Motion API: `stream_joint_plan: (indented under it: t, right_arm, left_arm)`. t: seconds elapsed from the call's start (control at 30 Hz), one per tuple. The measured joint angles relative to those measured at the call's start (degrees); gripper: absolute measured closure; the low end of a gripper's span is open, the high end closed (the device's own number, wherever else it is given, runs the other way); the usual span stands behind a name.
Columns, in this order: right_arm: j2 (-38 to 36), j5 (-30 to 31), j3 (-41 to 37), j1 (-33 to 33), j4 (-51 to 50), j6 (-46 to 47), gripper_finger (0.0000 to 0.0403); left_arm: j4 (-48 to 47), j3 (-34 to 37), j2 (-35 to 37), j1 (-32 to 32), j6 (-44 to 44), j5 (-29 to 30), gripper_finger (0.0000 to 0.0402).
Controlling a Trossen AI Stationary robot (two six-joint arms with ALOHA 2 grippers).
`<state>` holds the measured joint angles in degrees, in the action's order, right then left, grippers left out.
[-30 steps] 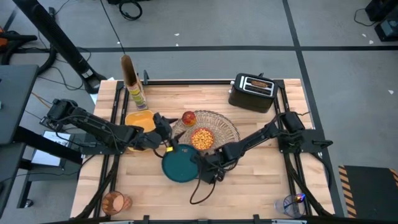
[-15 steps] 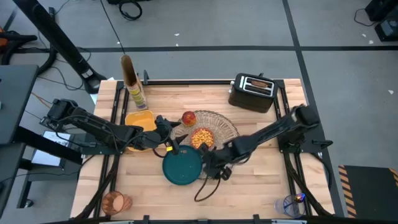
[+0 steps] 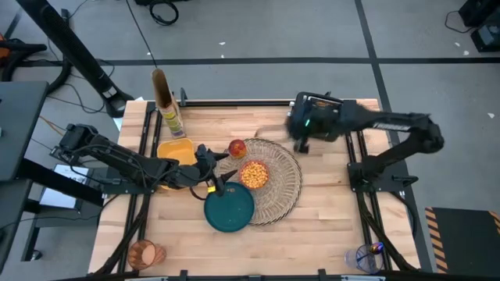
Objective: Arrange a breakfast setting
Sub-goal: Put the toast bread on the blue plate from the toaster on the brown table mat
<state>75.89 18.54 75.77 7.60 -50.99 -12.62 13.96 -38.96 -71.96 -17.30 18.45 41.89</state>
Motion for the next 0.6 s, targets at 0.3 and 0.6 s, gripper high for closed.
stream_joint_plan:
  t: [0.3, 0.6]
  right_arm:
    - [-5.1, -3.6, 0.0, 26.5, -11.9, -6.1, 0.0219]
    - [2.9, -10.8, 0.0, 40.4, -15.1, -11.5, 0.0224]
  left_arm:
    - [0.0, 0.0, 0.0, -0.4, -1.2, 0.0, 0.0083]
    - [0.0, 0.0, 0.0, -0.3, -1.8, 0.1, 0.0083]
